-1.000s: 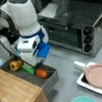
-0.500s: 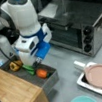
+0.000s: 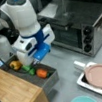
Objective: Open the drawer. Pick up the carrot. Put the carrots in the drawer.
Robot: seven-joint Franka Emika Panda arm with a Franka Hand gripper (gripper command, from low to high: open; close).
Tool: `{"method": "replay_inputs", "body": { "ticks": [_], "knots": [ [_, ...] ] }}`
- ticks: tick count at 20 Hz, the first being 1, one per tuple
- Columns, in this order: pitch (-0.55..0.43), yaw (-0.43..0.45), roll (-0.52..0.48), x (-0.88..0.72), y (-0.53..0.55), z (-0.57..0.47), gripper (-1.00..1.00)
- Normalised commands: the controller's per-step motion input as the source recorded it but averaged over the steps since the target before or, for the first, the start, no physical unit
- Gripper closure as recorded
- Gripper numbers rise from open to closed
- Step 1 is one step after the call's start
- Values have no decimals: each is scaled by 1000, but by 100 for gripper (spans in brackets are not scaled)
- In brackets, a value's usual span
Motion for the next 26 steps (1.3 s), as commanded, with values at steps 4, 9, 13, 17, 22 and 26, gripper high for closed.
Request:
{"method": "replay_inputs", "body": {
  "ticks": [4,9,13,17,22,26],
  "knots": [
    [-24,59,90,-199,54,-22,-100],
    [-56,59,51,-304,193,-83,-100],
    [-96,29,35,-359,313,-88,-100],
    [-127,-18,57,-361,328,-96,-100],
    [-137,-84,83,-302,250,-117,-100],
    [-147,-141,118,-222,176,-156,-100]
  ]
}}
